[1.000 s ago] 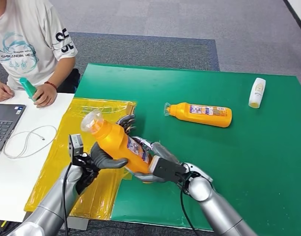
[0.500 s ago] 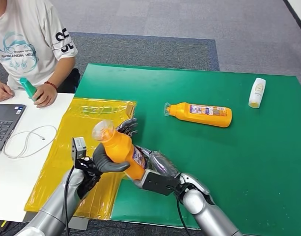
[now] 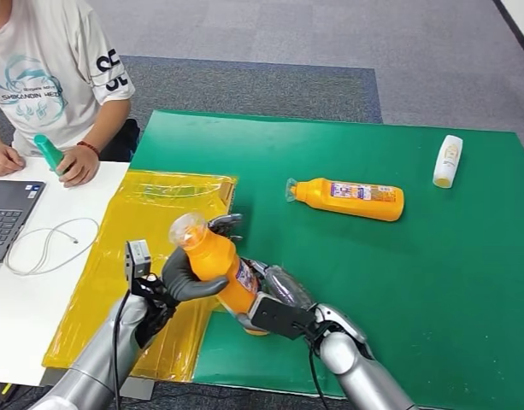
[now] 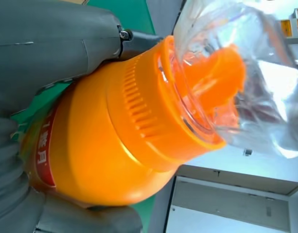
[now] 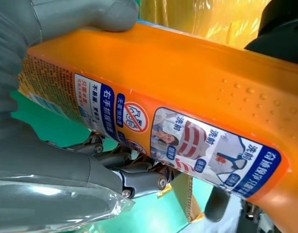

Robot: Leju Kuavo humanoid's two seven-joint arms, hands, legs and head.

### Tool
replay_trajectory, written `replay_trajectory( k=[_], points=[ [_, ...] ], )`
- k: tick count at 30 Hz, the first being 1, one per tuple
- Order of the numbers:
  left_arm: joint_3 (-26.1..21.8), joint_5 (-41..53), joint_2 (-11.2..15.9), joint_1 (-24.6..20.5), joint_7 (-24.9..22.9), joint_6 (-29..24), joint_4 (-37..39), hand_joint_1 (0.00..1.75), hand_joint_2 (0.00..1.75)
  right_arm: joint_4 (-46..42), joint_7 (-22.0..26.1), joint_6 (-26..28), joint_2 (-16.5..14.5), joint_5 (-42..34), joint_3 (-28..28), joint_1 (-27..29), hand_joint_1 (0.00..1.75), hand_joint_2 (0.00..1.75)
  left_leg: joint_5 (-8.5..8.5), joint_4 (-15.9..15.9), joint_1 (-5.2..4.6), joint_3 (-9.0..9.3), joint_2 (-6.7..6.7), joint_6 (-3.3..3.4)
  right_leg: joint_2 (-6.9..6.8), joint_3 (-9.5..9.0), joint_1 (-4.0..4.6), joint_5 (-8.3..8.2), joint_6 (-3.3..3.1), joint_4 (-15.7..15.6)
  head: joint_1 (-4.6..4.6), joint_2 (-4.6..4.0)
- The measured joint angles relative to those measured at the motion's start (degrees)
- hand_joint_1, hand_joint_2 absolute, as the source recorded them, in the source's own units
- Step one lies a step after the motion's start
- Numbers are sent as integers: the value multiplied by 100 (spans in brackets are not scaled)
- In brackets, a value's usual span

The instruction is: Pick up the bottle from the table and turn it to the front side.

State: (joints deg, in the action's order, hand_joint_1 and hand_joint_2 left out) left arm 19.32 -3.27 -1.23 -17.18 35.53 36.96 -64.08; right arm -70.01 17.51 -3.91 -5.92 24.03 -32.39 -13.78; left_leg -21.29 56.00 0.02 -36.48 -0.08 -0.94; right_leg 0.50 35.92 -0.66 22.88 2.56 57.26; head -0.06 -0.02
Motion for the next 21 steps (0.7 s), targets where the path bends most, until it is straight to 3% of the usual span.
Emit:
replay_trajectory(
  k=[13,21],
  points=[
    [0,37,-15,25,83,0,-42,175,175,4,29,-37,-59,-40,88,55,161,175,0,0,0,0,0,0,0,-1,0,0,0,0,0,1],
    [0,36,-25,27,84,6,-48,175,175,4,47,-45,-68,-49,110,65,174,175,0,0,0,0,0,0,0,-1,0,0,0,0,0,1]
  ],
)
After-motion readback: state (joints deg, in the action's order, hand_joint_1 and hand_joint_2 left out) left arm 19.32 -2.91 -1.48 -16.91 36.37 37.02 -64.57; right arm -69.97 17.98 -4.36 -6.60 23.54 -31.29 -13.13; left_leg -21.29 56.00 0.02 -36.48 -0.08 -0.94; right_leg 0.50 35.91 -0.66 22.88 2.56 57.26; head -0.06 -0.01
